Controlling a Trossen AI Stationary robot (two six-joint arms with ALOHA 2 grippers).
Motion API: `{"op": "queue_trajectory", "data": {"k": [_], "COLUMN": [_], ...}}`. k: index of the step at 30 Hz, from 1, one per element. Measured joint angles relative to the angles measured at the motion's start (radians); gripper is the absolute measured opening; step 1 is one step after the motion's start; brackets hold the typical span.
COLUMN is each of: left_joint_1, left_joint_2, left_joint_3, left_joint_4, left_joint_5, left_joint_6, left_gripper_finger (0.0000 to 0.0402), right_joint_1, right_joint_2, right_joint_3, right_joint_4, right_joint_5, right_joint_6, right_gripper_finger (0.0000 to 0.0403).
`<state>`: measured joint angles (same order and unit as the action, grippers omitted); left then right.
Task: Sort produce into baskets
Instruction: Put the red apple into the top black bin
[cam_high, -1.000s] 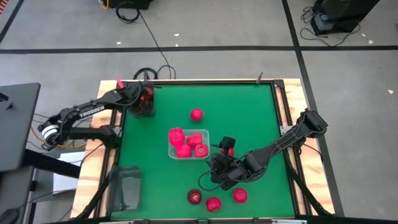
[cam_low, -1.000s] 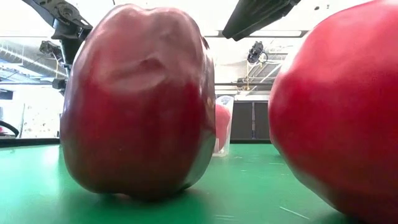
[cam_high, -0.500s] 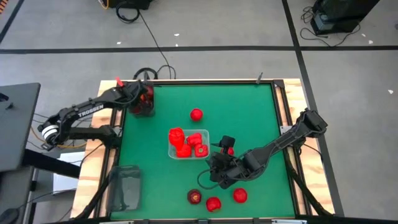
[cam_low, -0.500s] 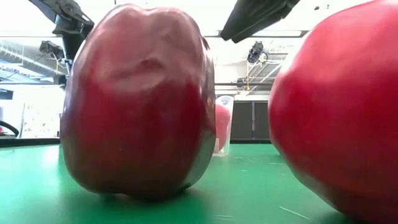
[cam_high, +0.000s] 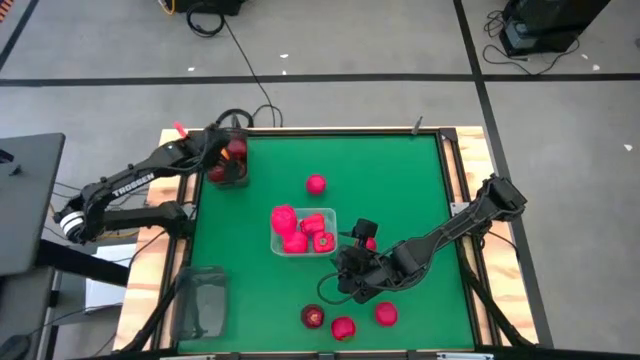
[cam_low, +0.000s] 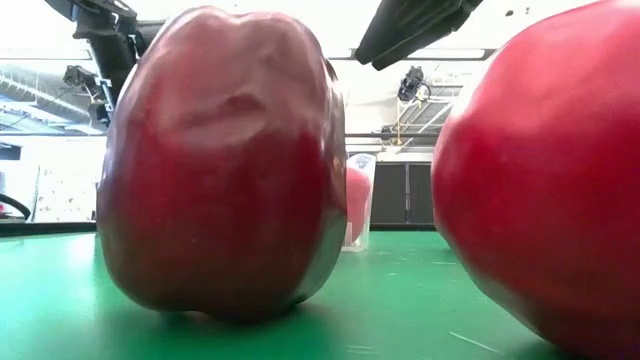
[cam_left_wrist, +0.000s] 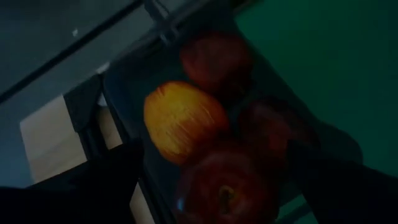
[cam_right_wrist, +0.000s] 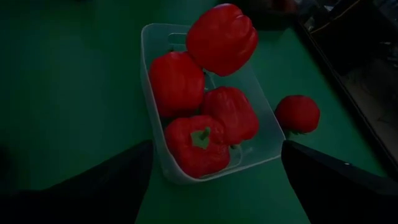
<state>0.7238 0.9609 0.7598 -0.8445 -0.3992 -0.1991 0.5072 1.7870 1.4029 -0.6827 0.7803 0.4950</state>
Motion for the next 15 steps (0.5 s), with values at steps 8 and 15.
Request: {"op": "queue_trajectory", "data": {"k": [8, 15], "left_joint_1": [0.000, 0.000], "left_joint_2": [-0.031, -0.031], "left_joint_3": [0.000, 0.000], "left_joint_4": [0.039, 0.039], "left_joint_5": [-0.016, 0.019], "left_joint_6": [0.008, 0.013], "left_gripper_finger": [0.0399, 0.0399], "right_joint_1": [-0.001, -0.001], "right_joint_2": [0.000, 0.000], "right_joint_3": [0.000, 0.000], "right_joint_4": [0.000, 0.000], "right_joint_5": [0.000, -0.009], "right_joint_6": [0.000, 0.000], "right_gripper_finger": [0.0364, 0.0364]}}
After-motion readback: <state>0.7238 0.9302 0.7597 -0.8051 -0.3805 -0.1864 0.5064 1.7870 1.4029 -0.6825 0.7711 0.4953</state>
